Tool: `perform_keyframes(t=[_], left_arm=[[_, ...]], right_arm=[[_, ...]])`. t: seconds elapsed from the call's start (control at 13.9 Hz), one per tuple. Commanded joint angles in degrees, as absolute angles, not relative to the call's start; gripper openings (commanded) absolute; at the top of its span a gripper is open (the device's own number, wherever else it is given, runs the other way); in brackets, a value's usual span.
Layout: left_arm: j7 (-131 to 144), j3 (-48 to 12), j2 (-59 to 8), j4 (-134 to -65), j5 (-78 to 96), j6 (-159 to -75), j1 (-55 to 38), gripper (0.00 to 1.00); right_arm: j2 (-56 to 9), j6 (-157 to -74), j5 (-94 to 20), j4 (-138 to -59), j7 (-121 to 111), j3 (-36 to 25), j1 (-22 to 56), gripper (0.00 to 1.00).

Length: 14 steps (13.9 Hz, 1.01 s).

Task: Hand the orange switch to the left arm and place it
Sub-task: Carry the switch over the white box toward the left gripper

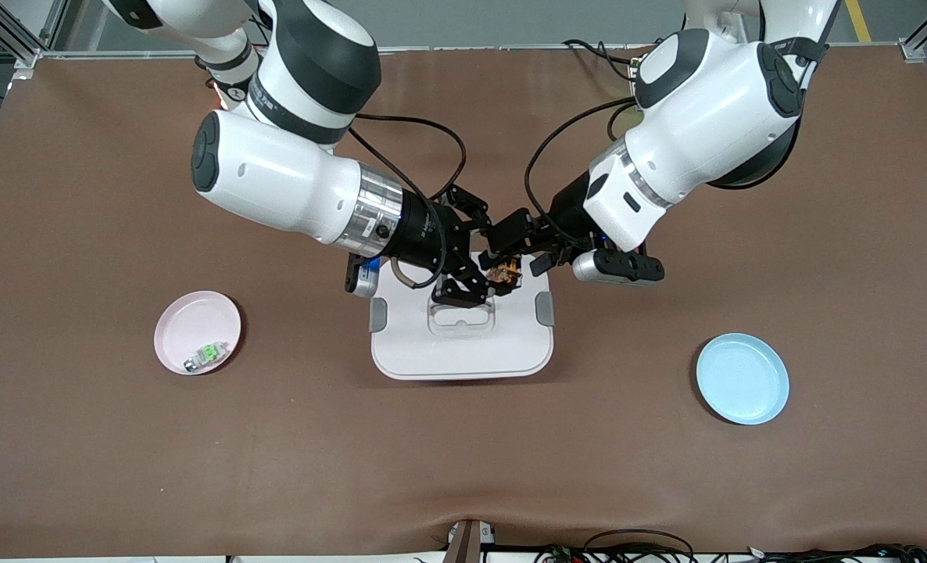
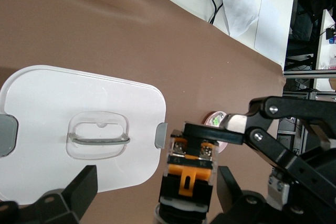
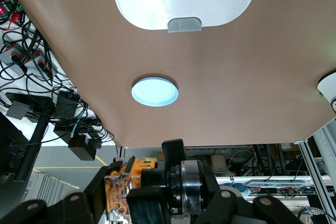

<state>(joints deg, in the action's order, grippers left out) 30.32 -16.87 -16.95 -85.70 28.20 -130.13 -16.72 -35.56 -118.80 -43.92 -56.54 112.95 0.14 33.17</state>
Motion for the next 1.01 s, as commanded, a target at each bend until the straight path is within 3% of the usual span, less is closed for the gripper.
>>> perform_keyframes(t=[0.0,0.14,0.36,0.5,0.79,0.93], left_arm=[[29.9,-17.0,-16.0,-85.6,27.2,-128.8,-16.8,1.00],[30.0,-16.9,-16.0,-85.5,27.6,-128.7,-16.7,0.64],[30.3,-17.0,-16.0,-85.5,28.1,-128.6,-16.7,0.24],[30.5,-16.9,-16.1,-85.5,28.1,-128.6,-16.7,0.03],[30.8,-16.9,-16.1,-85.5,28.1,-128.7,-16.7,0.00],[30.9,-16.9,-16.0,-85.5,28.1,-128.7,-16.8,0.00]], right_arm=[[-37.1,-119.3,-45.0,-53.9,113.6,-0.1,33.5,0.00],[-37.1,-119.3,-45.0,-53.9,113.6,-0.1,33.6,0.00],[-37.1,-119.3,-45.0,-53.9,113.6,-0.1,33.6,0.00],[-37.1,-119.3,-44.9,-53.9,113.6,-0.1,33.7,0.00],[-37.2,-119.3,-44.9,-53.9,113.5,-0.1,33.9,0.00],[-37.4,-119.3,-44.9,-53.9,113.4,-0.1,33.9,0.05]])
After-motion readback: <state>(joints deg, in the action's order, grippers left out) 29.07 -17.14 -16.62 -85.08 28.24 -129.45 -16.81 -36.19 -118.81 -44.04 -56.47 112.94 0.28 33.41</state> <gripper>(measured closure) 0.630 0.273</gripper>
